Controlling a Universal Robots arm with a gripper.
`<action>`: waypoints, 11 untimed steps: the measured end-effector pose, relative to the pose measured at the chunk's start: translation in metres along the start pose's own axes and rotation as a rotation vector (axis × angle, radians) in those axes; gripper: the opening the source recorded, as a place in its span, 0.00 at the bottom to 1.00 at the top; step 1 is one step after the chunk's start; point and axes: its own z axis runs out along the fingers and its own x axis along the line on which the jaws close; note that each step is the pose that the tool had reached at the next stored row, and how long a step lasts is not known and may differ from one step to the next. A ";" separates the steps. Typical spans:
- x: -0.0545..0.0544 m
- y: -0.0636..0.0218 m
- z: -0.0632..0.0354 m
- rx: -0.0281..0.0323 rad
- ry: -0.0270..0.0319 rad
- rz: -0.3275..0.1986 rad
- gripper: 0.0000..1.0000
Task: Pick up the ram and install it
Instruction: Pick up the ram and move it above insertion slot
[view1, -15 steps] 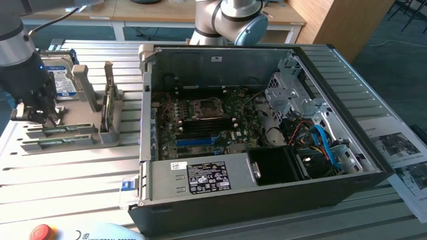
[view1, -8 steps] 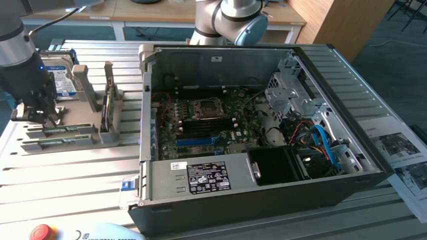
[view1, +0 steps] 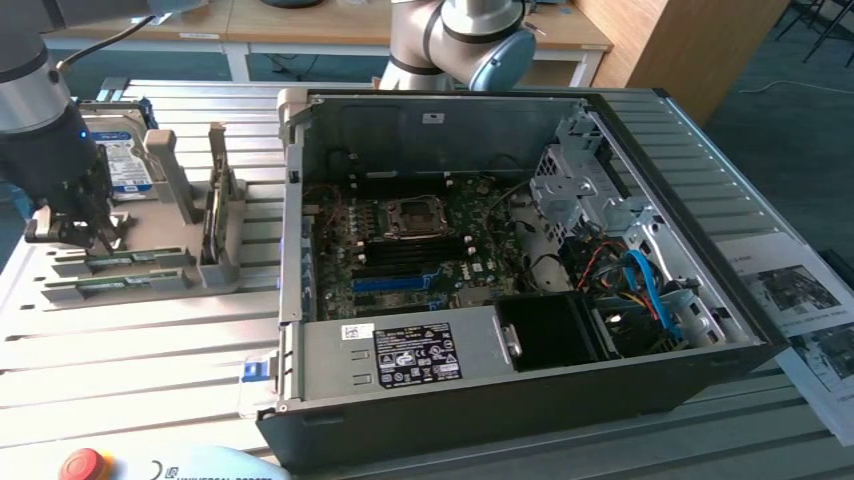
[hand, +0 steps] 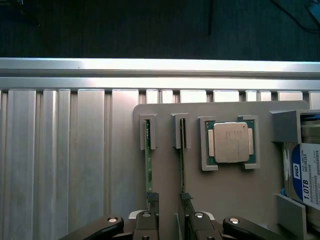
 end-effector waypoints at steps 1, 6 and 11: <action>0.000 0.0000 0.0003 0.0002 -0.0001 0.000 0.30; 0.003 -0.0001 0.0013 0.0000 0.0000 0.000 0.30; 0.006 -0.0002 0.0020 -0.0001 0.0001 0.000 0.30</action>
